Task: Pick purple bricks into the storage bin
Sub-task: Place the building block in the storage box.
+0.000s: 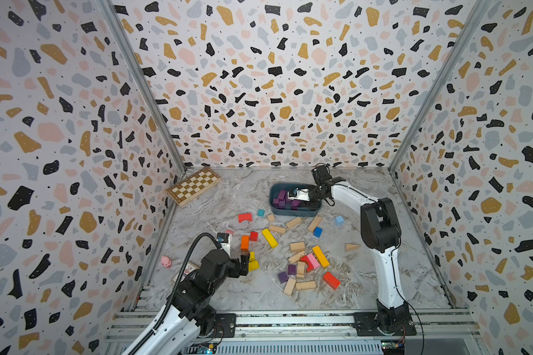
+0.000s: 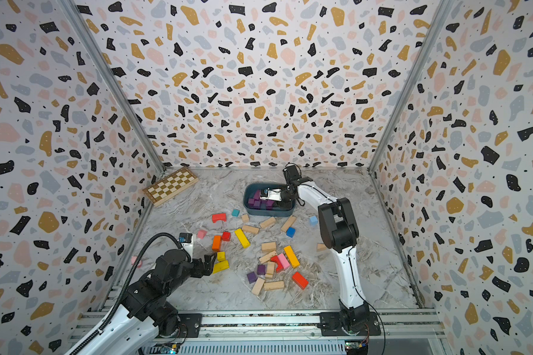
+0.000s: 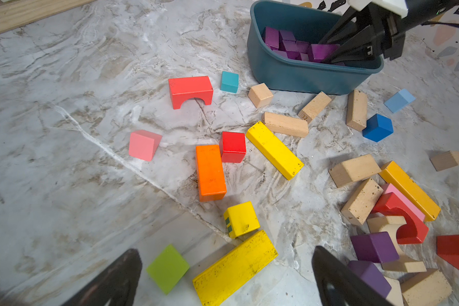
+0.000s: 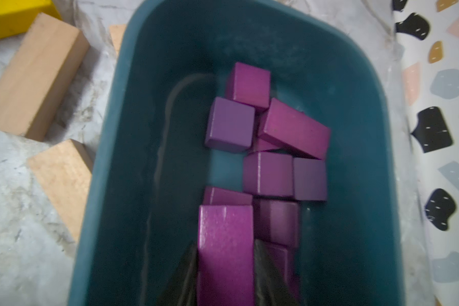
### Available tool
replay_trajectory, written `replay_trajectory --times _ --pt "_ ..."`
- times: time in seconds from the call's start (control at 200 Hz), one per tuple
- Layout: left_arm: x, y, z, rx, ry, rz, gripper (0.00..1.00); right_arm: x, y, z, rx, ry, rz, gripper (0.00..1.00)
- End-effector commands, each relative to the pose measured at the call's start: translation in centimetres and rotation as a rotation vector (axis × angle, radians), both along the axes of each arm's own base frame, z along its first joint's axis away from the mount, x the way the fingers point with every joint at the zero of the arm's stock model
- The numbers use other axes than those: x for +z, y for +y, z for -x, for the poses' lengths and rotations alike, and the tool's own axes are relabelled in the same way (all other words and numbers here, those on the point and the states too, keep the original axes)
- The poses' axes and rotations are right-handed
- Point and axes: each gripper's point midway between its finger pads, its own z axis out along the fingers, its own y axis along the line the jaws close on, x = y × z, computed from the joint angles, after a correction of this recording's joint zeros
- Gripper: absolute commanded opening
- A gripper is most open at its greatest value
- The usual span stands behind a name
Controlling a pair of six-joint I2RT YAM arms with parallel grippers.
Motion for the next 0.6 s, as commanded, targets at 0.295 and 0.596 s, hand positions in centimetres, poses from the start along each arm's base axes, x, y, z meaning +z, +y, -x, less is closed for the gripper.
replay_trajectory --times 0.295,0.596 --pt "0.90 -0.35 -0.42 -0.010 -0.039 0.014 0.99 0.77 1.50 0.65 0.019 0.027 -0.010 0.06" --pt "0.93 -0.33 -0.39 -0.011 -0.041 0.015 0.99 0.91 1.03 0.27 -0.022 0.027 0.002 0.10"
